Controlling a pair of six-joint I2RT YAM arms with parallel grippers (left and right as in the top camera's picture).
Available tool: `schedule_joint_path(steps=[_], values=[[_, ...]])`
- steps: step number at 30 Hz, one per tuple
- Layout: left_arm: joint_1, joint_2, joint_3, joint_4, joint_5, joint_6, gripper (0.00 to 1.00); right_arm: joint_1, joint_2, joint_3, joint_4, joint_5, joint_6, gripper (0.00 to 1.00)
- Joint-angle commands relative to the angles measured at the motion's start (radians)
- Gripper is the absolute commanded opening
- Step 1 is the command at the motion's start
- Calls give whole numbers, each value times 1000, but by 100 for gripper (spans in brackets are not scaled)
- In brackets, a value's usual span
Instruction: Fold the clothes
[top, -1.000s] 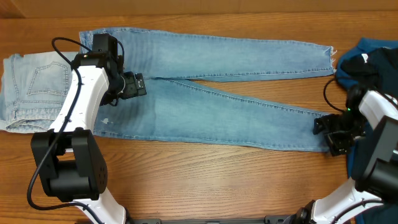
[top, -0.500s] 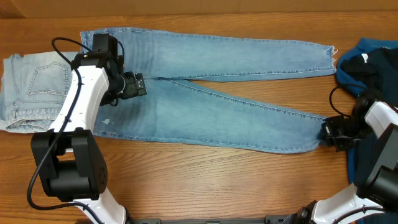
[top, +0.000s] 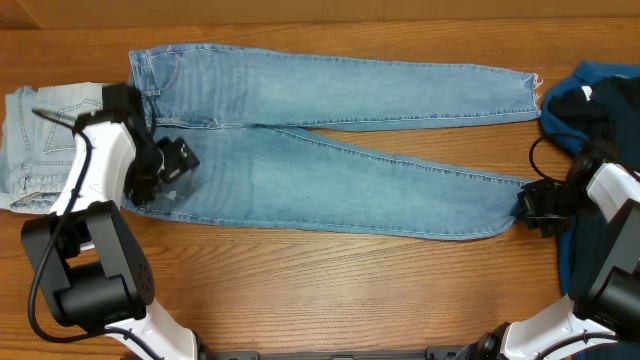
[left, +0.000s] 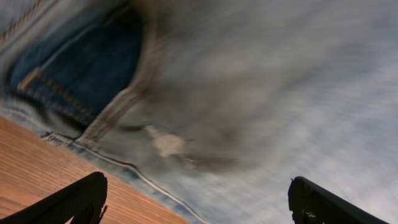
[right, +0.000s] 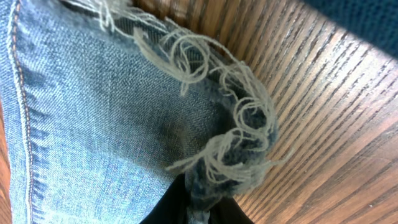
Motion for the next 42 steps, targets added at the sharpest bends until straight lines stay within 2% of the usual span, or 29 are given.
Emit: schedule_joint_path(steps=[1, 8, 15, 19, 20, 21, 22, 23, 24, 27, 29, 34, 38, 42], values=[[53, -3, -77, 10, -61, -88, 95, 6, 74, -40, 55, 63, -18, 13], [94, -15, -80, 8, -188, -81, 97, 6, 74, -40, 69, 63, -18, 13], [105, -14, -234, 222, -126, -89, 97, 6, 74, -40, 69, 63, -18, 13], [105, -14, -241, 246, -134, -88, 95, 6, 74, -40, 68, 63, -18, 13], [105, -14, -241, 251, -131, -88, 89, 6, 74, -40, 67, 63, -18, 7], [105, -14, -241, 257, -127, -88, 78, 6, 74, -40, 66, 63, -19, 4], [105, -14, -241, 257, -126, -88, 59, 6, 74, -40, 64, 63, -19, 4], [105, -14, -241, 255, -126, -88, 28, 6, 74, -40, 60, 63, -19, 4], [105, -14, -241, 253, -126, -88, 4, 6, 74, -40, 53, 63, -33, 4], [105, -15, -241, 253, -118, -88, 4, 6, 74, -40, 40, 64, -53, 4], [105, -15, -229, 233, -61, -87, 4, 6, 74, -11, 15, 71, -78, 4], [101, -105, -154, 123, -6, -113, 4, 6, 69, 139, -159, 162, -77, 4], [101, -207, -154, -8, -67, -188, 4, 6, 12, 162, -203, 169, -78, 4], [101, -233, -158, -134, -112, -219, 4, 6, -11, 162, -238, 168, -77, 4]])
